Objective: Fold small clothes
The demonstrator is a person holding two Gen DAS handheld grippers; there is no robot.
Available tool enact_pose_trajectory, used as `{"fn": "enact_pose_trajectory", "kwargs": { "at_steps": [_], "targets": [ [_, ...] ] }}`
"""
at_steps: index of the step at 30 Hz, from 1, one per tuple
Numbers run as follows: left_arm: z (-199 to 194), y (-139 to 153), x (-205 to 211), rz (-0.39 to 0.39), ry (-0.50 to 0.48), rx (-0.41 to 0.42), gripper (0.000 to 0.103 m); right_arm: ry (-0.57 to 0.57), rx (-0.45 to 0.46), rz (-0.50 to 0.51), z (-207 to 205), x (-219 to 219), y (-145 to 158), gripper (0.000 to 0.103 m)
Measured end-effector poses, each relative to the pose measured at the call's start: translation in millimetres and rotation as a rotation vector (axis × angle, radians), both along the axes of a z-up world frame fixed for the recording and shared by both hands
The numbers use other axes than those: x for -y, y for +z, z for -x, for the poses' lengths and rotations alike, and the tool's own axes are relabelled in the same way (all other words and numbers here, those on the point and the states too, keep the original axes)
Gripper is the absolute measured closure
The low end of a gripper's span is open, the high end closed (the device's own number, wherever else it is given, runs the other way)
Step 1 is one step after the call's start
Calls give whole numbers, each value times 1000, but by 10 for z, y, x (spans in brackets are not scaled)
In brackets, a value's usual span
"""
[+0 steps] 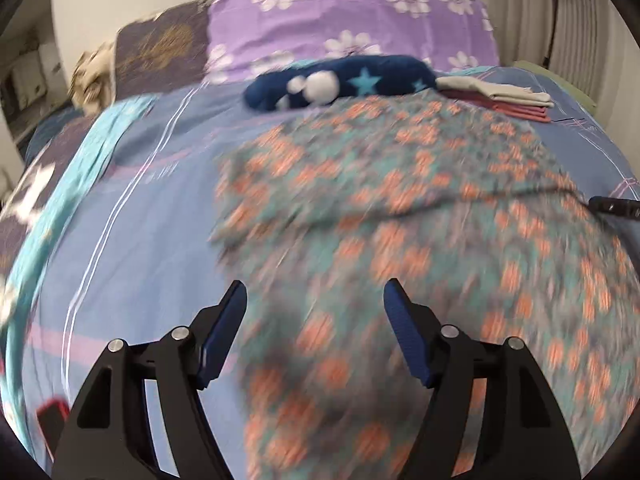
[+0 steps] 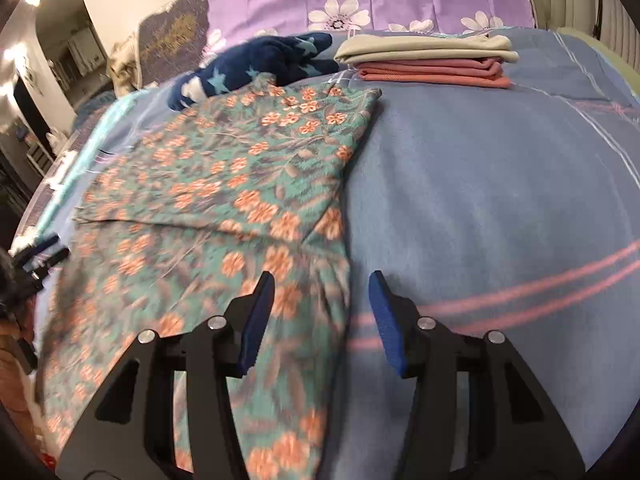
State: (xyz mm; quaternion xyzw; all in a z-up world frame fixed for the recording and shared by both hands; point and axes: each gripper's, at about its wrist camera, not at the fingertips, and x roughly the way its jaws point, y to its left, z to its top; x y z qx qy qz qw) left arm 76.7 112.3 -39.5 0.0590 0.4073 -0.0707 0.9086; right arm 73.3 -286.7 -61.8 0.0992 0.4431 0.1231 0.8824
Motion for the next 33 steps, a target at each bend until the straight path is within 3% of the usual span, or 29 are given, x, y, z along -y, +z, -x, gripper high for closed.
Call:
{"fn": "enact_pose_trajectory", "kwargs": {
  "at_steps": [3, 6, 10, 17, 29, 30, 31, 32, 33],
  "targets": [
    [265, -152, -283, 42, 6, -79, 35, 26, -31, -87, 248, 142, -25, 63],
    [463, -193, -439, 126, -14, -110, 48, 45, -57, -143, 521, 212, -54, 65],
    [707, -214, -492, 169, -60, -128, 60, 51, -78, -180, 893, 269, -80, 65],
    [1202, -306, -618, 302, -60, -124, 61, 74, -81, -213, 1561, 319, -100, 65],
    [1835, -332, -715, 378, -91, -125, 62, 133, -120, -291, 2054, 328, -132, 60],
    [1833, -338, -723, 384, -80, -122, 65, 127, -121, -311, 2034, 325, -146, 62],
    [1824, -333, -716, 379, -63, -109, 84, 121, -116, -325, 2032, 324, -151, 67],
    [1821, -317, -712, 379, -49, -103, 101, 110, -109, -328, 2009, 314, -143, 85],
    [1798, -295, -705, 385, -34, -105, 101, 96, -104, -327, 1989, 315, -128, 94]
  ]
}}
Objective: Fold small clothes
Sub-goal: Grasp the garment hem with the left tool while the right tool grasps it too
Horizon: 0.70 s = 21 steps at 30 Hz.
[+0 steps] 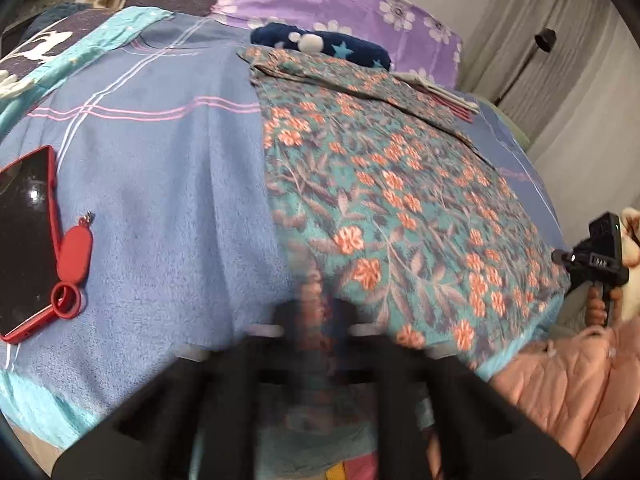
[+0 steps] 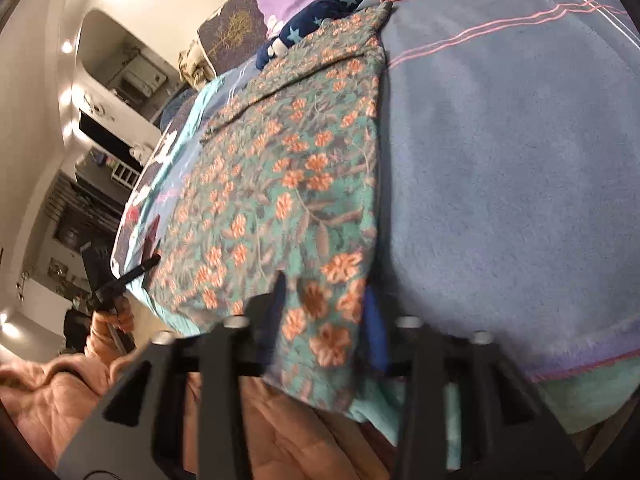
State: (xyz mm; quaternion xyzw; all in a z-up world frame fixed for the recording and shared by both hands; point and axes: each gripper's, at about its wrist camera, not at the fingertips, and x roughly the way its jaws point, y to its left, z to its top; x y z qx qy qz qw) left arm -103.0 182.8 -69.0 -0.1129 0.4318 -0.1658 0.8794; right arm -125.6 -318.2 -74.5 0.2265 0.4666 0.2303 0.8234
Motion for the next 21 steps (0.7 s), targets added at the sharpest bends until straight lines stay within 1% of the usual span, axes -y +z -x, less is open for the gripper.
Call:
{"fn": "enact_pose_trajectory", "kwargs": {
  "at_steps": [1, 2, 3, 5, 7, 8, 10, 11, 13, 15, 16, 18, 20, 21],
  "targets": [
    [-6, 39, 9, -2, 18, 3, 101, -9, 3, -20, -22, 20, 30, 97],
    [-6, 128, 35, -9, 29, 29, 101, -19, 15, -44, -44, 50, 72, 99],
    [-5, 240, 45, -5, 36, 66, 101, -33, 42, -77, -66, 94, 155, 100],
    [-33, 494, 19, 52, 46, 138, 101, -50, 90, -130, -103, 156, 311, 100],
    [-53, 741, -1, 105, 45, 211, 101, -55, 162, -170, -165, 193, 559, 100],
    [-59, 937, -11, 139, 44, 273, 101, -57, 197, -176, -183, 204, 680, 100],
    [-27, 1234, -20, 198, 40, 357, 101, -62, 293, -192, -165, 241, 1010, 100],
    [15, 1351, -2, 212, 37, 389, 101, -64, 341, -200, -129, 267, 1166, 100],
    [145, 1575, 61, 214, 25, 455, 101, -72, 443, -190, 41, 331, 1482, 100],
    [296, 1692, 111, 210, 18, 501, 101, -73, 516, -169, 236, 391, 1661, 100],
    [409, 1743, 127, 209, 20, 521, 101, -79, 542, -153, 331, 417, 1708, 100],
    [514, 1764, 171, 187, 29, 536, 101, -107, 578, -100, 508, 469, 1748, 100],
    [530, 1716, 183, 179, 46, 517, 101, -123, 560, -94, 547, 511, 1690, 100],
    [501, 1679, 186, 178, 49, 502, 101, -131, 526, -93, 500, 522, 1616, 100]
  ]
}}
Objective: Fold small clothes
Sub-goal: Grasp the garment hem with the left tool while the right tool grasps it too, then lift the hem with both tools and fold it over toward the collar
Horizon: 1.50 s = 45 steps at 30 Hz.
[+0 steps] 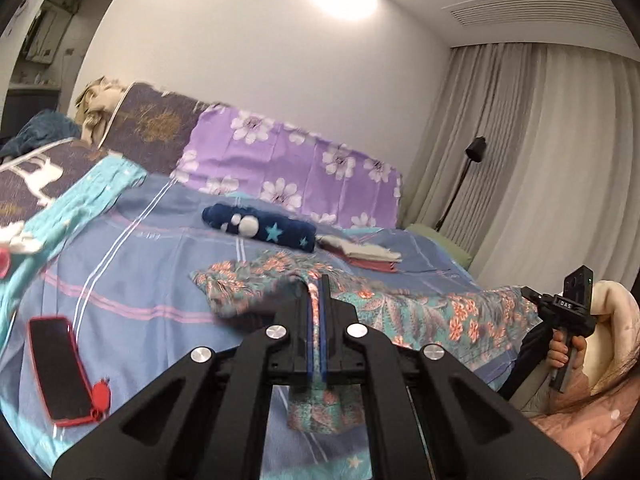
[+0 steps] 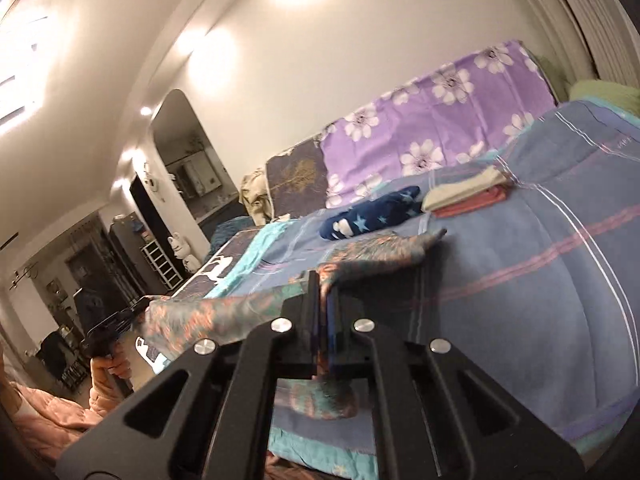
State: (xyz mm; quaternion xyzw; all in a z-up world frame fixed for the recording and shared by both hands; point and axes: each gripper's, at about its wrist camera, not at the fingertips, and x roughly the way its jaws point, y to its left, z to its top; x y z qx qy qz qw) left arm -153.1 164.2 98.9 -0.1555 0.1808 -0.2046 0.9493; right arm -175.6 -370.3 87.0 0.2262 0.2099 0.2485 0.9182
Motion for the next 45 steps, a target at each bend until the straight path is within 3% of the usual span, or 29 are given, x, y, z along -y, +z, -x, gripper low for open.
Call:
{"fn": "enact_pose_trajectory", "kwargs": {
  "at_steps": [6, 15, 21, 27, 29, 34, 36, 39, 41, 45],
  "targets": [
    [-391, -187, 113, -37, -6, -87, 101, -28, -113, -18, -548, -48, -300, 100],
    [-1106, -65, 147, -68, 48, -86, 101, -69, -114, -31, -1537, -94, -254, 100],
    [-1804, -101, 133, -94, 76, -145, 101, -72, -146, -5, -2350, -233, -341, 99],
    [-2672, -526, 106, -143, 112, -288, 101, -80, -274, 29, -3148, -328, -782, 99],
    [-2952, -795, 126, -156, 115, -349, 101, -88, -332, 64, -3331, -370, -1009, 99],
    [-3309, -1338, 111, -139, 126, -462, 101, -89, -429, 78, -3485, -382, -1411, 99],
    [-3363, -1442, 74, -117, 127, -487, 101, -78, -450, 74, -3496, -367, -1486, 93],
    [-3313, -1454, 30, -104, 121, -488, 96, -58, -442, 84, -3437, -354, -1464, 87],
    [-3214, -1404, 24, -112, 119, -477, 82, -37, -433, 105, -3368, -361, -1422, 81],
    [-2974, -1329, 34, -124, 81, -460, 81, 15, -415, 185, -3197, -447, -1369, 79]
  ]
}}
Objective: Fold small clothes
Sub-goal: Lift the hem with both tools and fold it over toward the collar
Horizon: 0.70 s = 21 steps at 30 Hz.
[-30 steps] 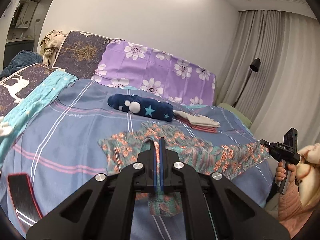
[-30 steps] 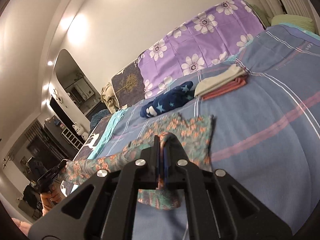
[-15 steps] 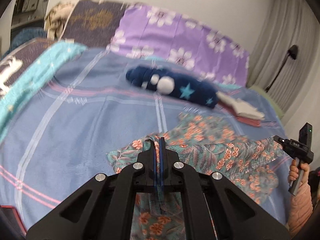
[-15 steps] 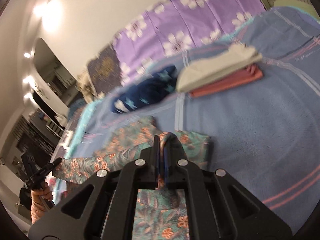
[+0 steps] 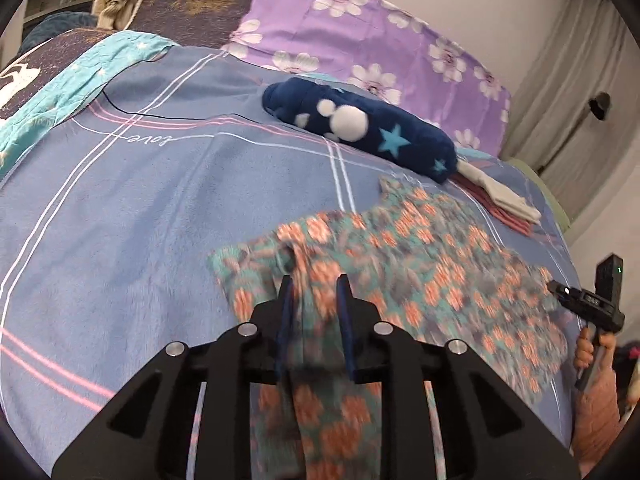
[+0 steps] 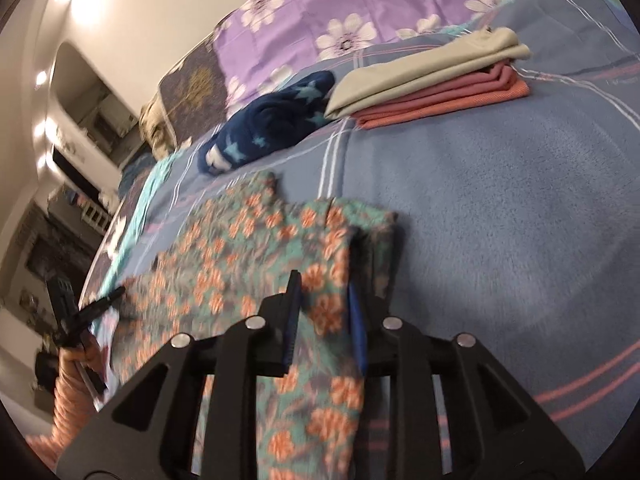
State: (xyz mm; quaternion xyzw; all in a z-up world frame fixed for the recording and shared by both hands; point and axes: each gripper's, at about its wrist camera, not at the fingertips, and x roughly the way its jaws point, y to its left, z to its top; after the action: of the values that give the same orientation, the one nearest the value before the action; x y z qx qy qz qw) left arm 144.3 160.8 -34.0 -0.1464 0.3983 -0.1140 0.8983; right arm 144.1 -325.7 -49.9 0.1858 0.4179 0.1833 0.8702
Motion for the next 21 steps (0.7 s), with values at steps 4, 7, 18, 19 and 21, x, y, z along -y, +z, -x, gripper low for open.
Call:
{"fn": "enact_pose_trajectory", "kwargs": {
  "at_steps": [4, 7, 18, 19, 21],
  "targets": [
    [104, -18, 20, -41, -16, -32, 99, 32, 18, 59, 98, -71, 50, 97],
    [66, 87, -25, 12, -5, -18, 100, 25, 57, -26, 57, -24, 208, 98],
    [-1013, 378, -83, -46, 156, 32, 93, -125, -19, -67, -1115, 84, 366, 78],
    [-1074, 289, -112, -43, 170, 4, 86, -125, -34, -58, -1144, 72, 305, 73],
    [-1073, 162, -144, -28, 171, -12, 69, -109, -32, -48, -1130, 67, 206, 61]
  ]
}}
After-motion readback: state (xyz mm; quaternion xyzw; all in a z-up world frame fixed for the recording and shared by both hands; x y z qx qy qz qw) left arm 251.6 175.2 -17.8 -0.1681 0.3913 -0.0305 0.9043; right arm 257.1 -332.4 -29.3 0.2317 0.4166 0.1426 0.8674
